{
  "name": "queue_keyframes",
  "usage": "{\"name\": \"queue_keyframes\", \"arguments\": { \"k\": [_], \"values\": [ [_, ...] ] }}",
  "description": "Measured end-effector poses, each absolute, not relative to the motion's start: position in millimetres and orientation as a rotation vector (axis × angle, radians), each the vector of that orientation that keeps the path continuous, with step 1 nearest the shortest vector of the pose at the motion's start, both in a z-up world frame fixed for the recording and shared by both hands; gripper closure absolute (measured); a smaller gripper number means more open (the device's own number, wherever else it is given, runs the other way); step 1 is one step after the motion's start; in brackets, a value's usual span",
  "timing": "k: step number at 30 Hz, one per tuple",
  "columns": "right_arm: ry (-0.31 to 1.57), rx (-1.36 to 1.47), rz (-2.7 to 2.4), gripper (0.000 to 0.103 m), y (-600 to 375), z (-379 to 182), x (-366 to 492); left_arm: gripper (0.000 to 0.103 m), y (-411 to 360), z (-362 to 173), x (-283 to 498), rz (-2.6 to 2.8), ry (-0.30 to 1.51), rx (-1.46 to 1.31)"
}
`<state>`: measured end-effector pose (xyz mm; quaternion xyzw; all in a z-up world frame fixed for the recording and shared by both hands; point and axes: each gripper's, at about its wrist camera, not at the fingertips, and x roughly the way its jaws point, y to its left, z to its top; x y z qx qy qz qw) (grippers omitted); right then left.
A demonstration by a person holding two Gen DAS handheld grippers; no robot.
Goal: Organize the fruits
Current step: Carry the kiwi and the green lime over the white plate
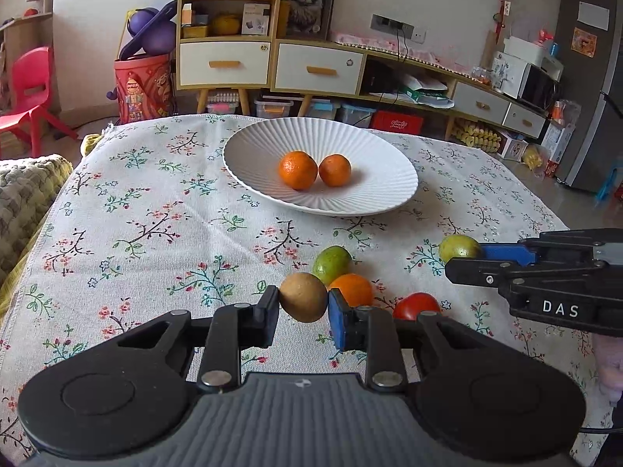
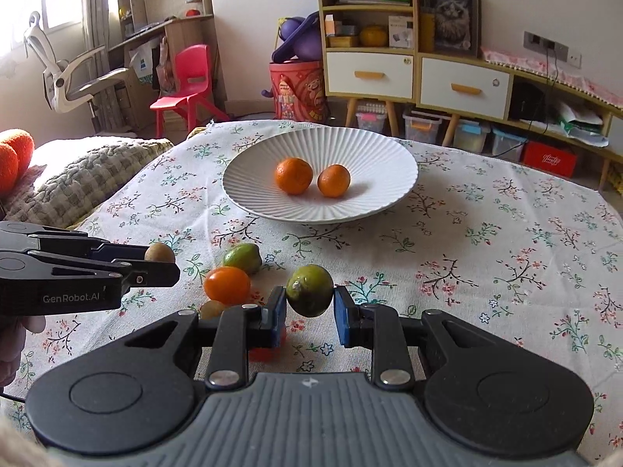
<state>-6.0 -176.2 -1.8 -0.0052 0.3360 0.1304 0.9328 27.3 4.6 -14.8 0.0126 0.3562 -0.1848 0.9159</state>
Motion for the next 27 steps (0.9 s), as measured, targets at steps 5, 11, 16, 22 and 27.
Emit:
{"name": "queue_keyframes", "arguments": {
  "k": [5,11,16,22,27],
  "values": [
    [0.672,-0.010,0.262,0.079,-176,4,4,0.092,-3,-8,34,-0.388,0.728,0.019],
    [0.642,-0.010,0.245,0.079,-179,11,17,0.092,-12,-2,46,-0.391,0.716,0.009],
    [0.633,-0.013,0.247,0.079,-183,14,33,0.092,-18,3,59,-0.384,0.699,-0.005],
    [0.656,-0.024,0.277,0.079,-185,13,53,0.092,-25,3,76,-0.419,0.683,-0.015],
    [0.699,-0.016,0.338,0.079,-184,10,70,0.092,-32,0,94,-0.432,0.697,0.006]
  ]
}}
